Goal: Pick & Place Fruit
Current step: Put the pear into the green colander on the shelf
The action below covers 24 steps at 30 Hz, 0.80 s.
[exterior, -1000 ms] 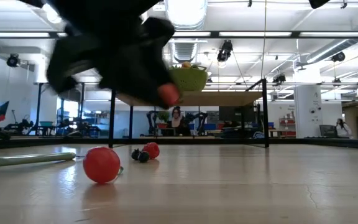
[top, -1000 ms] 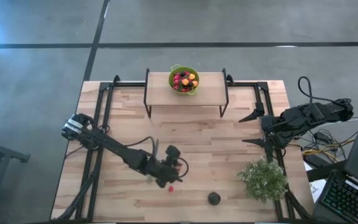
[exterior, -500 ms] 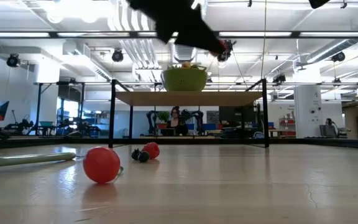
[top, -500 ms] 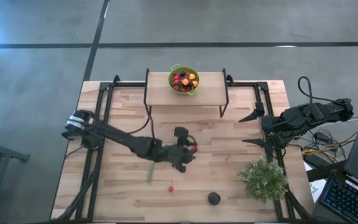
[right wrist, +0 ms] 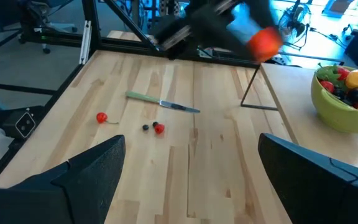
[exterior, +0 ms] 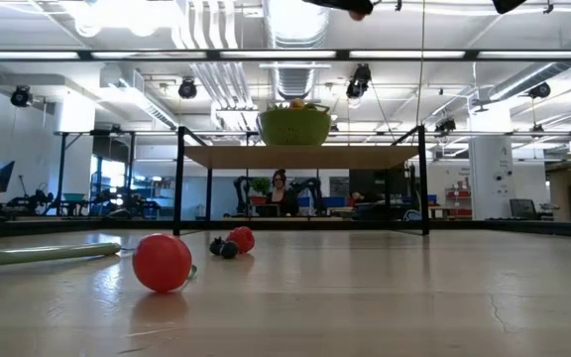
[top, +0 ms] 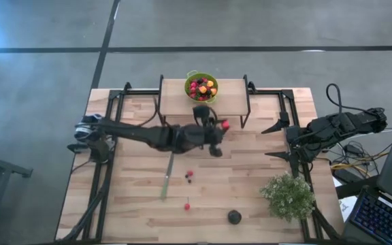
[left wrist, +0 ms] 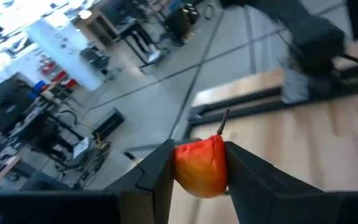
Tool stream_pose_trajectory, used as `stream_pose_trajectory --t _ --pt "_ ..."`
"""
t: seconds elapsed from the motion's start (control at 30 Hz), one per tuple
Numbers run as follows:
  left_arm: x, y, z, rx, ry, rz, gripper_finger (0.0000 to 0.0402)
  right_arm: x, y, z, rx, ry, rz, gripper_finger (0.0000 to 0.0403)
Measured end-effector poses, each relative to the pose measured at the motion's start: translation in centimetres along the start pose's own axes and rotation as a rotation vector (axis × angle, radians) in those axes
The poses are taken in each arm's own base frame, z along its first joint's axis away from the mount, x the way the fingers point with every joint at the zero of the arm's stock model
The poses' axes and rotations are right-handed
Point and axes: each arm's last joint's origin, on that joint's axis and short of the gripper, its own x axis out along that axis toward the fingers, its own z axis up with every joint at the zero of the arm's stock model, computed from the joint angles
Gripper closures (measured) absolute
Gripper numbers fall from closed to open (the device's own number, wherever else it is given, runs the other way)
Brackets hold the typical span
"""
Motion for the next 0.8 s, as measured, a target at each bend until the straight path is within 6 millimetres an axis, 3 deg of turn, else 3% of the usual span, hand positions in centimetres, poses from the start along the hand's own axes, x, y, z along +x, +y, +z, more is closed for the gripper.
stream_pose_trajectory --t 0.27,0.6,0.8 --pt "1.9 5.4 0.7 -0.039 0.038 0.109 0.0268 0.0 0.0 0.0 0.000 0.000 0.000 0.0039" --pt "3.7 11.2 -1.9 -0.114 0.246 0.189 0.0268 0.0 0.0 0.0 0.000 0.000 0.000 0.0040" --pt "4.2 13.7 -3.6 -0.193 0.335 0.206 0.0268 0.0 0.0 0.0 0.000 0.000 0.000 0.0040"
